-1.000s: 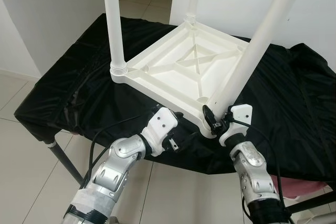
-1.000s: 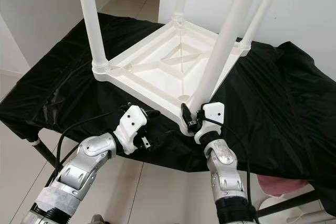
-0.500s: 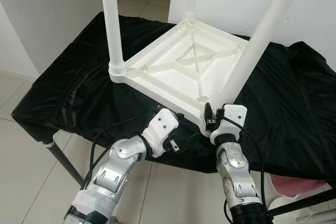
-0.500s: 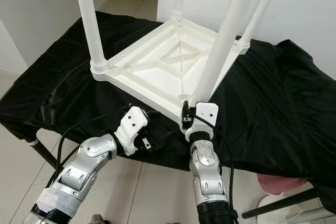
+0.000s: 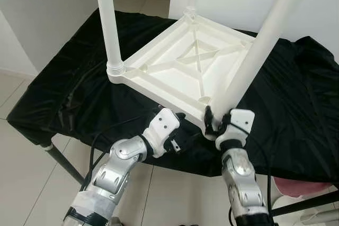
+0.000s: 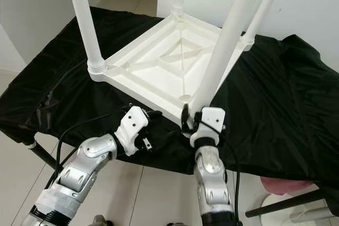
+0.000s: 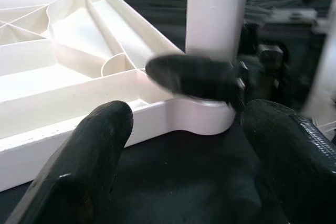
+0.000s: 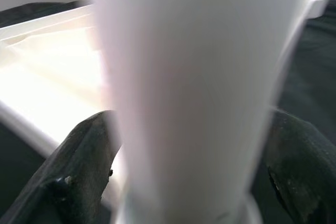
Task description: Building children table
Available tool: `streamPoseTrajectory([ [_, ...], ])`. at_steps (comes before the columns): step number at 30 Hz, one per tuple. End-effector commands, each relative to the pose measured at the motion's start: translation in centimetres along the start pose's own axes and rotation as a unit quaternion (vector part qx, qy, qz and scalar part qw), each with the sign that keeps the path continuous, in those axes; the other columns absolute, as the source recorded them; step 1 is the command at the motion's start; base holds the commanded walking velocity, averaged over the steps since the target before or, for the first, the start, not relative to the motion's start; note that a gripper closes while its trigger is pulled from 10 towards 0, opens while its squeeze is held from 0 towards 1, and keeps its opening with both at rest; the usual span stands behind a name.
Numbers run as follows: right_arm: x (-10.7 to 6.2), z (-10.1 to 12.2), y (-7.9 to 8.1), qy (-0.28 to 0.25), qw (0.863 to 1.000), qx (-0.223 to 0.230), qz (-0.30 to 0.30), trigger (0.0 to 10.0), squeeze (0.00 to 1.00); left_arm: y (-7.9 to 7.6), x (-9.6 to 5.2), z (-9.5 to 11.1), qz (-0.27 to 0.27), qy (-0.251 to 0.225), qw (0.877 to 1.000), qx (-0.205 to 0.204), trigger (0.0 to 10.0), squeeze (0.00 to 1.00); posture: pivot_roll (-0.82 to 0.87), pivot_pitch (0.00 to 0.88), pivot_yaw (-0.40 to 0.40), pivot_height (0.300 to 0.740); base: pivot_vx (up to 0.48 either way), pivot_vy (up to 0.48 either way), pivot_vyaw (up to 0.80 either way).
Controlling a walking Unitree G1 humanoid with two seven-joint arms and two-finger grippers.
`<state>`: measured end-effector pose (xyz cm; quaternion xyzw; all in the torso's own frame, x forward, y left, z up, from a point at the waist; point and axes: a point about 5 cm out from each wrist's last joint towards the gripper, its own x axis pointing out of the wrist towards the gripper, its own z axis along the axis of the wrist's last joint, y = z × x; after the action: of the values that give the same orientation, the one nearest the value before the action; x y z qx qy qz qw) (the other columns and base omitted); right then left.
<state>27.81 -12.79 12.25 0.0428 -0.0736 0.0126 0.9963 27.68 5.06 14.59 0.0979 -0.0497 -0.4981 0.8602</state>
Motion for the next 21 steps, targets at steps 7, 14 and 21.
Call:
streamPoseTrajectory([
  [7,0.4,1.1,-2.1,-0.026,0.995,-0.017,0.09,10.0,0.0,0.0,0.1,0.5,0.008,-0.012,1.0,-0.013,10.0,0.0,0.01,0.099,-0.062,0.74,0.0,0.0,0.0],
  [14,1.0,1.6,-3.0,-0.027,0.99,-0.032,0.138,10.0,0.0,-0.3,-0.1,0.6,-0.004,-0.008,1.0,-0.011,10.0,0.0,0.01,0.097,-0.064,0.74,0.0,0.0,0.0],
  [21,1.7,1.5,-3.2,-0.011,0.973,-0.049,0.227,10.0,0.0,-0.8,-0.4,0.6,-0.021,-0.002,1.0,-0.009,10.0,0.0,0.03,0.092,-0.073,0.74,0.0,0.0,0.0],
])
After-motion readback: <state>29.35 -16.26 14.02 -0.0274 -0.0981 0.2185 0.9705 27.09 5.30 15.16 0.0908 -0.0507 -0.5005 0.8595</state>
